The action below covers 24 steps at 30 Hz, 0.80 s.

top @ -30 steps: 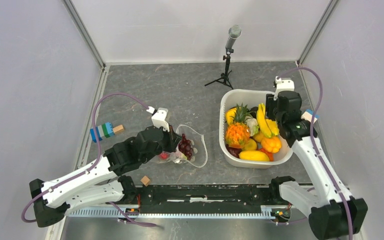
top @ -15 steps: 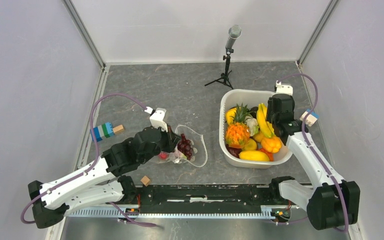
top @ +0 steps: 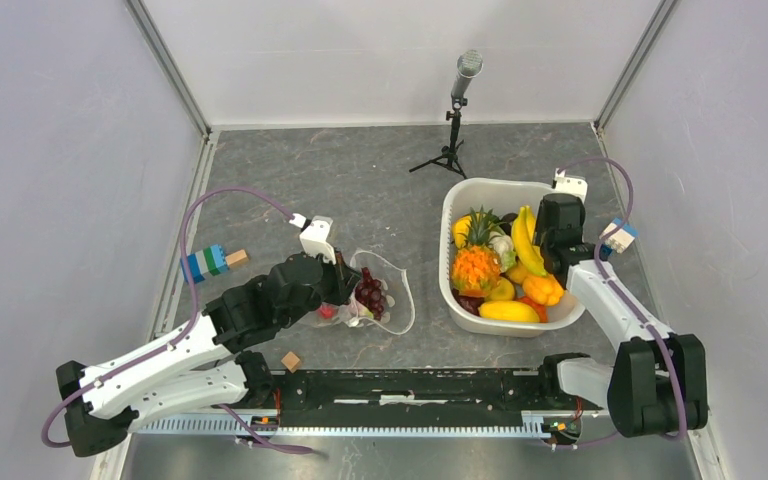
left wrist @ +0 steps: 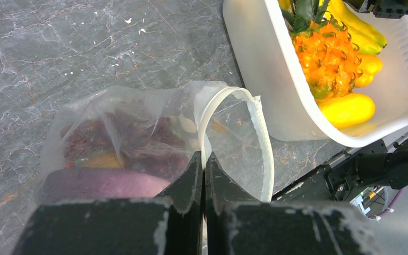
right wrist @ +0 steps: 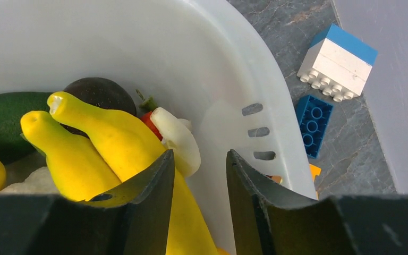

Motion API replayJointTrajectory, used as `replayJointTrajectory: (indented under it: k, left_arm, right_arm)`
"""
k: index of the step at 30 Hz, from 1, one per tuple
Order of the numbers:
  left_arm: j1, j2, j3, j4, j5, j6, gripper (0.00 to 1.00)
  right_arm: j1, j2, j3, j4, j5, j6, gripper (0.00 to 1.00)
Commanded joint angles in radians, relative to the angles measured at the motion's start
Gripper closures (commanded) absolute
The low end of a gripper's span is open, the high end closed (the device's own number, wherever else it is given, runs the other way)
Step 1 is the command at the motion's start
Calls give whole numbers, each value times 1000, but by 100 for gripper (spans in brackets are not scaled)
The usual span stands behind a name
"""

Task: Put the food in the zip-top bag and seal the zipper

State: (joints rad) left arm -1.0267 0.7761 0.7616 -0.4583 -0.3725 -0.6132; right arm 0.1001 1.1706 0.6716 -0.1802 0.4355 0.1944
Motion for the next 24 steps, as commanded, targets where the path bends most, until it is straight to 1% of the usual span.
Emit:
replayJointTrajectory:
  k: [1,3,4,6,8,10,13,14,15,17,20,21,23,24]
  left_arm:
    - [8,-6,1,24,-8,4,97]
    - [7,-1,4,26,-3,4,97]
    - [9,3,7,26,1,4,97]
    - [8,5,8,26,6,4,97]
    - [8,1,9,22,6,4,97]
    - [8,-5,4,20,3,2,97]
    - [8,-9,3,14,2,2,97]
    - [8,-10,4,11,1,1,97]
    - [8,-9,4,9,1,0,97]
    - [8,-8,5,9,-2,-1,97]
    - [8,0,4,19,-5,2,97]
    - [8,6,9,21,-6,4,97]
    - [9,16,16,21,-9,7,97]
    - [8,18,18,22,-12,9,97]
  right_arm:
    - [-13,22,-50,95,89,7,54]
    - [-14,24,-50,98,70,35,54]
    - [-14,25,-54,115,50,37,52]
    - [-14,50,-53,113,1,42,43]
    - [-24,72,-62,108,-43,60,42]
    - [-32,69,-90,130,-107,78,44]
    - [-41,35,-102,143,-181,80,55]
    - [-41,5,-102,143,-191,73,55]
    - [-40,-29,-93,135,-200,64,53]
    - [-40,-93,-66,106,-217,43,47]
    - [-40,-177,-16,33,-263,16,44]
    - [-41,-197,-4,7,-294,12,42]
    - [-40,-244,0,-35,-404,0,38]
    - [-41,-269,-9,-50,-475,1,34]
